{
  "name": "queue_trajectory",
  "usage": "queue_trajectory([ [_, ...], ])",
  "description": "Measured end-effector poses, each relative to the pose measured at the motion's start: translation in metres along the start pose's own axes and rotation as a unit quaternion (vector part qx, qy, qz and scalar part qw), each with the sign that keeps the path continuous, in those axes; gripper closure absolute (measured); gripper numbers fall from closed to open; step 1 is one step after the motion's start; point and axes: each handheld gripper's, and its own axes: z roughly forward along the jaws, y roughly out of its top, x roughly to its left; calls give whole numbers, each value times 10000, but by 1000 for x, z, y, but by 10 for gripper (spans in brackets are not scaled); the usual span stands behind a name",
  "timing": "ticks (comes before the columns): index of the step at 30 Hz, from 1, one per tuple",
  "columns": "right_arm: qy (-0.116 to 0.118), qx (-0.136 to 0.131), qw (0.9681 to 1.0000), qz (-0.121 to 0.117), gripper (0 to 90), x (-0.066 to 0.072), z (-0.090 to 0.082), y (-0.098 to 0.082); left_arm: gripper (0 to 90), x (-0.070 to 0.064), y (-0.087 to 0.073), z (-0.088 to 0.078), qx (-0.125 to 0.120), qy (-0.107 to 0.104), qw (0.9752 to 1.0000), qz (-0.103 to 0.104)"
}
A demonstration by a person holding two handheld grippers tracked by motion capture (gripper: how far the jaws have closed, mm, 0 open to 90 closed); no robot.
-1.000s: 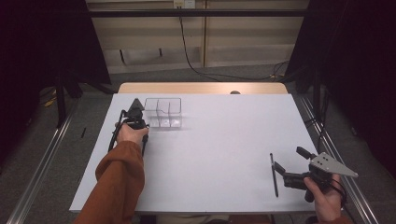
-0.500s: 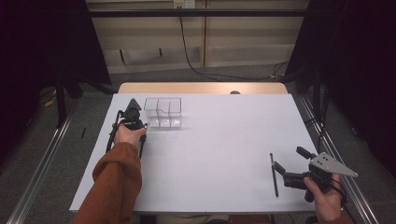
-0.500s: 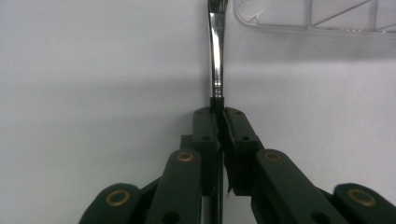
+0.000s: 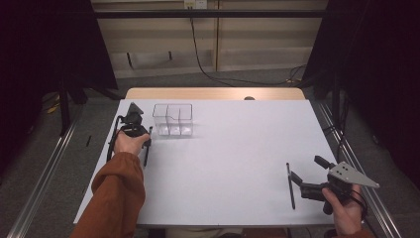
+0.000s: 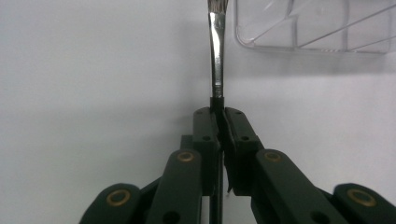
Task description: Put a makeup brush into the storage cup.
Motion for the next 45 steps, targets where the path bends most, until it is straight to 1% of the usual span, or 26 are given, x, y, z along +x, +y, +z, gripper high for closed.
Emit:
queue_trajectory([
  [2,8,-8,10000,-1,0,0,0,0,844,2,-1,-3,-57,-39,10000,-23],
  [3,18,1,10000,-4,0,0,0,0,844,4,-1,-4,-63,-52,10000,8],
  [4,18,2,10000,-3,0,0,0,0,844,5,-1,-5,-114,-66,9999,42],
  [5,14,-1,10000,-2,0,0,0,0,844,5,-2,-6,-169,-55,9998,18],
  [6,9,-3,10000,-2,0,0,0,0,844,5,-2,-8,-161,-78,9998,81],
  [10,0,-4,10000,1,0,0,0,0,844,5,-4,-13,-316,-105,9993,143],
  [11,3,1,10000,0,0,0,0,0,844,4,-4,-14,-386,-149,9991,122],
  [12,3,1,10000,0,0,0,0,0,844,5,-4,-15,-437,-190,9987,167],
  [16,-1,-6,10000,-3,0,0,0,0,844,6,-6,-21,-600,-209,9977,250],
  [17,0,-6,10000,-1,0,0,0,0,844,6,-7,-22,-661,-246,9973,210],
  [18,-5,-7,10000,0,0,0,0,0,844,6,-8,-23,-725,-285,9965,292],
  [19,-2,-7,10000,3,0,0,0,0,844,6,-9,-25,-781,-292,9960,324],
  [22,-4,-11,10000,0,0,0,0,0,844,7,-12,-29,-932,-377,9944,337],
  [25,-27,-21,10000,39,0,0,0,0,844,11,-17,-32,-996,-398,9933,428],
  [28,-23,-14,10000,20,0,0,0,0,844,16,-20,-33,-1049,-354,9932,363],
  [29,-29,-22,10000,35,0,0,0,0,844,18,-21,-33,-1100,-359,9927,344],
  [30,-26,-16,10000,13,0,0,0,0,844,20,-23,-35,-1172,-383,9918,337],
  [32,-26,-9,10000,20,0,0,0,0,844,22,-25,-38,-1331,-471,9892,398],
  [35,-3,-2,10000,3,0,0,0,0,844,22,-28,-44,-1572,-629,9839,576],
  [36,-4,-6,10000,0,0,0,0,0,843,21,-30,-45,-1636,-727,9818,627],
  [37,-5,-8,10000,0,0,0,0,0,843,19,-31,-48,-1736,-705,9799,687],
  [38,-6,-11,10000,-2,0,0,0,0,844,17,-32,-48,-1794,-722,9787,691],
  [39,-8,-10,10000,1,0,0,0,0,844,16,-33,-49,-1840,-780,9772,709],
  [40,-11,-13,10000,1,0,0,0,0,844,15,-34,-50,-1921,-810,9752,749],
  [41,-6,-13,10000,-6,0,0,0,0,843,14,-35,-51,-1943,-837,9744,762],
  [45,-36,-24,10000,33,0,0,0,0,843,11,-38,-52,-2122,-927,9686,899],
])
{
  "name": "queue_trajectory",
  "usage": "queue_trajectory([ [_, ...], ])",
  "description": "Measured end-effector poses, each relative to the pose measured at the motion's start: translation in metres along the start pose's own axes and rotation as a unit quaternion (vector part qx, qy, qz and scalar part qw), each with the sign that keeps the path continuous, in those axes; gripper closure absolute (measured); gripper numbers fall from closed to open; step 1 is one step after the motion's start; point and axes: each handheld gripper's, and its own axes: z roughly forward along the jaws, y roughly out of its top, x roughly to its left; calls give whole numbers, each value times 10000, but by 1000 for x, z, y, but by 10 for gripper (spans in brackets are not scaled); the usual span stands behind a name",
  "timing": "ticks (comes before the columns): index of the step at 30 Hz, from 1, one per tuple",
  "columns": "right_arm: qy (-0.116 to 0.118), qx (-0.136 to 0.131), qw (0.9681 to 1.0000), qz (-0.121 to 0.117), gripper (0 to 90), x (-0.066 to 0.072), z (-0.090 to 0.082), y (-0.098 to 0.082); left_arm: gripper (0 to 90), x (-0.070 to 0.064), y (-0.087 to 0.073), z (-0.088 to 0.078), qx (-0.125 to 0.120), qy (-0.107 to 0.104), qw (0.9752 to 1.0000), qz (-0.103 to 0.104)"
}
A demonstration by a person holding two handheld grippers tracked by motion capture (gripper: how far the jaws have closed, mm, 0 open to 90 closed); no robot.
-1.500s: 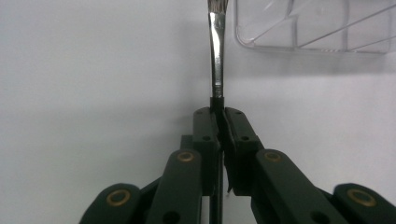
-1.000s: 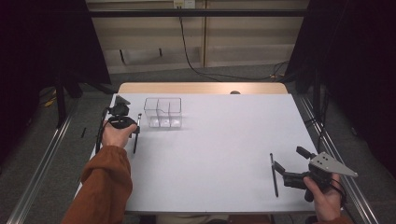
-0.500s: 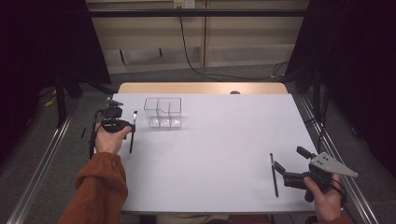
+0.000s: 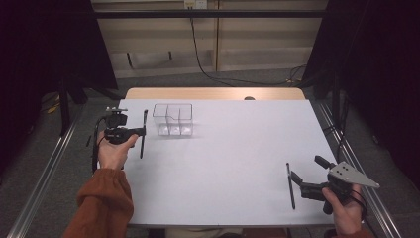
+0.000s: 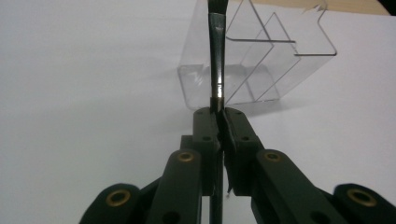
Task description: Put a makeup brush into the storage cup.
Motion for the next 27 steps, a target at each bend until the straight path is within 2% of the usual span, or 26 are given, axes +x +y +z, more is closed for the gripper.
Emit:
queue_trajectory([
  [5,30,11,10000,-38,0,0,0,0,843,-2,-2,-4,-306,-71,9994,125],
  [10,32,11,10000,-41,0,0,0,0,843,-6,-2,-9,-586,-171,9977,298],
  [19,19,4,10000,-19,0,0,0,0,843,-11,-4,-14,-1083,-243,9915,681],
  [23,15,7,10000,-16,0,0,0,0,843,-13,-5,-15,-1256,-263,9885,798],
  [27,19,3,10000,-30,0,0,0,0,843,-14,-6,-18,-1466,-340,9851,830],
])
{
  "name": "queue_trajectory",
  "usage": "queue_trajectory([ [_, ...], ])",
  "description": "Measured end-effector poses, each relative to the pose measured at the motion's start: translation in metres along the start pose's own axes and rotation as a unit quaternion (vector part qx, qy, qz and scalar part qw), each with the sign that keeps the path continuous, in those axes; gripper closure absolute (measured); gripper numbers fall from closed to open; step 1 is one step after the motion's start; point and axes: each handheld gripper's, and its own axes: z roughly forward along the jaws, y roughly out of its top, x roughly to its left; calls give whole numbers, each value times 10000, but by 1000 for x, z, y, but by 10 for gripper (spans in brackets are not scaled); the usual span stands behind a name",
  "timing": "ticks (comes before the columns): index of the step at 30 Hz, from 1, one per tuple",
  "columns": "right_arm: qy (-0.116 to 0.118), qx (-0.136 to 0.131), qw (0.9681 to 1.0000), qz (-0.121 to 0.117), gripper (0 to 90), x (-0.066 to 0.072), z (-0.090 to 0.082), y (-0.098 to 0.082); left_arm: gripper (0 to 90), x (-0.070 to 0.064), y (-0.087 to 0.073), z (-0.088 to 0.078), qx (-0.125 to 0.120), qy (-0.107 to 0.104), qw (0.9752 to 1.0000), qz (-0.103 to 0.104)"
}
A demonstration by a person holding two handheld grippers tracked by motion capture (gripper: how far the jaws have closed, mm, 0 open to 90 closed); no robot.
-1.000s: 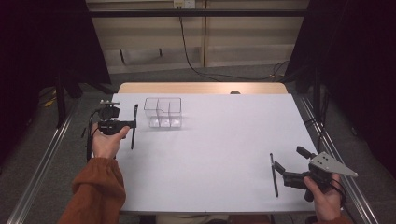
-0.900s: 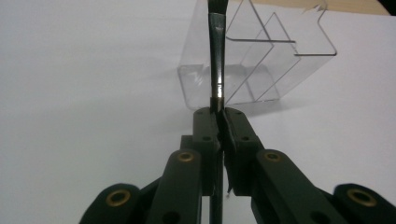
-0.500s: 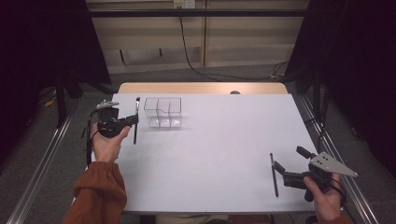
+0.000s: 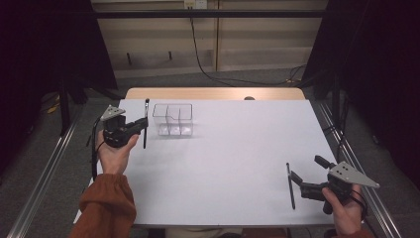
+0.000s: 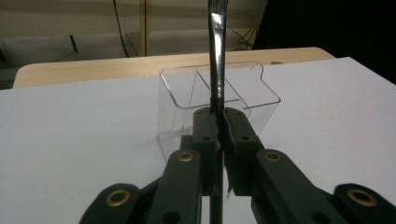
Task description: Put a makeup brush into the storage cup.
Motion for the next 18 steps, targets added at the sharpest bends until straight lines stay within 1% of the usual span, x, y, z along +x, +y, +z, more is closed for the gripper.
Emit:
queue_trajectory([
  [7,-18,-32,10000,39,0,0,0,0,843,0,2,-3,-254,-39,9997,-26],
  [13,-20,-38,10000,51,0,0,0,0,843,0,4,-5,-414,-83,9991,-46],
  [18,-17,-27,10000,28,0,0,0,0,843,-1,6,-4,-467,-121,9988,5],
])
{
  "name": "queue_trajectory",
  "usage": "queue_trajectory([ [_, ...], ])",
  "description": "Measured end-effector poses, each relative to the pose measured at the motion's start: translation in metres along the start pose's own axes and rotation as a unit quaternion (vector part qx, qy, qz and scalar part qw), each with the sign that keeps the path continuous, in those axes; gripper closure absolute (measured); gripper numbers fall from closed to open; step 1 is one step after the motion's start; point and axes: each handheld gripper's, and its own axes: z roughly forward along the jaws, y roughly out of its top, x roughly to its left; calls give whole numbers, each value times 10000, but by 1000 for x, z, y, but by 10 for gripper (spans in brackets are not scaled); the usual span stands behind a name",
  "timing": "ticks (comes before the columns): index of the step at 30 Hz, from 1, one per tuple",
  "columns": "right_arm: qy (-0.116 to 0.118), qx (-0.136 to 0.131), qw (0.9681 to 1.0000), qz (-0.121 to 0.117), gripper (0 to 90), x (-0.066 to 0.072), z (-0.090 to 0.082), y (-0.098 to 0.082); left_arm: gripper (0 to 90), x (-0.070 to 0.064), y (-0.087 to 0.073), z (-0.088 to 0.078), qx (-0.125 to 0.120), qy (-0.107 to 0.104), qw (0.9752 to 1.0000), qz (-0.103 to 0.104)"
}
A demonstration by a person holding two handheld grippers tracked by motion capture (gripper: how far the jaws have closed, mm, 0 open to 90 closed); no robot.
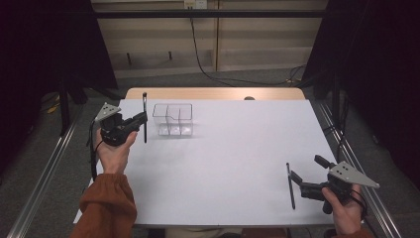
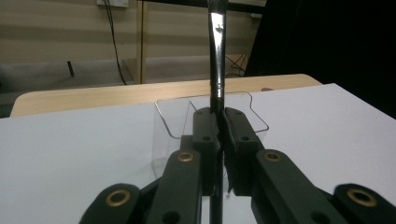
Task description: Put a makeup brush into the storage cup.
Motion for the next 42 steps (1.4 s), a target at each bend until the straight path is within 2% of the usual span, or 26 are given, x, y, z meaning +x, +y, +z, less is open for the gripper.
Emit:
queue_trajectory([
  [14,28,-1,10000,-22,0,0,0,0,843,-12,20,8,-98,-91,9996,244],
  [26,14,-14,10000,-12,0,0,0,0,843,-12,35,14,-235,-132,9994,237],
  [34,-1,-22,10000,17,0,0,0,0,843,-17,51,21,-240,-124,9987,430],
  [41,0,-29,10000,23,0,0,0,0,843,-15,59,32,-244,-150,9991,314],
  [42,0,-28,10000,24,0,0,0,0,842,-16,60,34,-213,-100,9992,337],
])
